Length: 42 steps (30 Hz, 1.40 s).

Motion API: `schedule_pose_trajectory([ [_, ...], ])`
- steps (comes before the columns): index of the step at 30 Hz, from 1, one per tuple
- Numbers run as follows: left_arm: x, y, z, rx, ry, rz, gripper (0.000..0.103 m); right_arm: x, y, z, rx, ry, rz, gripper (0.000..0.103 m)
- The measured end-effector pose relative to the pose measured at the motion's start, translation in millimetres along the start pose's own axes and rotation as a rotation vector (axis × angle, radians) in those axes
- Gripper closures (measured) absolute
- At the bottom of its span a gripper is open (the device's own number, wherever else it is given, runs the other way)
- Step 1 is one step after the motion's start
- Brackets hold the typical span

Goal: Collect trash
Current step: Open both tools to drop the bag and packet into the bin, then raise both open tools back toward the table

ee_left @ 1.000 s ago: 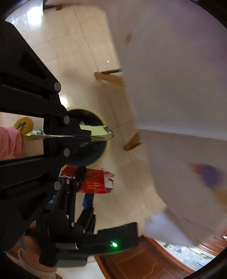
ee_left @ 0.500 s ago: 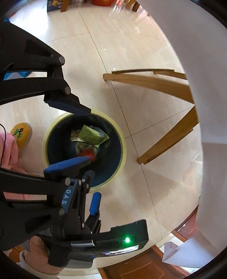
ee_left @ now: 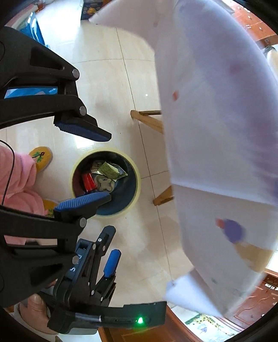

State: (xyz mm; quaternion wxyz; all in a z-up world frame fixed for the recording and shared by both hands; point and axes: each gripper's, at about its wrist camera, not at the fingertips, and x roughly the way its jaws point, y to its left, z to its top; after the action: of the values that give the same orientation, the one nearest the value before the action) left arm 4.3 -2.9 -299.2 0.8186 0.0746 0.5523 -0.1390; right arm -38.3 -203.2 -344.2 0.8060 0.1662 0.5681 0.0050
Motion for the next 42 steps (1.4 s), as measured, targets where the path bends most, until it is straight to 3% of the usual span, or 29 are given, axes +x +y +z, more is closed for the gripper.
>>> schedule_pose_trajectory([
  [13, -165, -1, 55, -0.128, -0.097, 0.049, 0.057, -184, 66, 37, -0.222, -0.060, 0.043, 0.043],
  [19, -229, 9, 72, -0.197, -0.154, 0.100, 0.049, -259, 70, 62, -0.242, -0.142, 0.061, 0.043],
  [24, -278, 14, 85, -0.226, -0.223, 0.154, 0.045, -296, 71, 84, -0.273, -0.207, 0.083, 0.043],
  [33, -337, 22, 111, -0.235, -0.323, 0.263, 0.020, -328, 83, 124, -0.296, -0.276, 0.131, 0.043],
  [42, -333, 65, 143, -0.291, -0.306, 0.196, 0.011, -335, 112, 172, -0.347, -0.299, 0.153, 0.043],
])
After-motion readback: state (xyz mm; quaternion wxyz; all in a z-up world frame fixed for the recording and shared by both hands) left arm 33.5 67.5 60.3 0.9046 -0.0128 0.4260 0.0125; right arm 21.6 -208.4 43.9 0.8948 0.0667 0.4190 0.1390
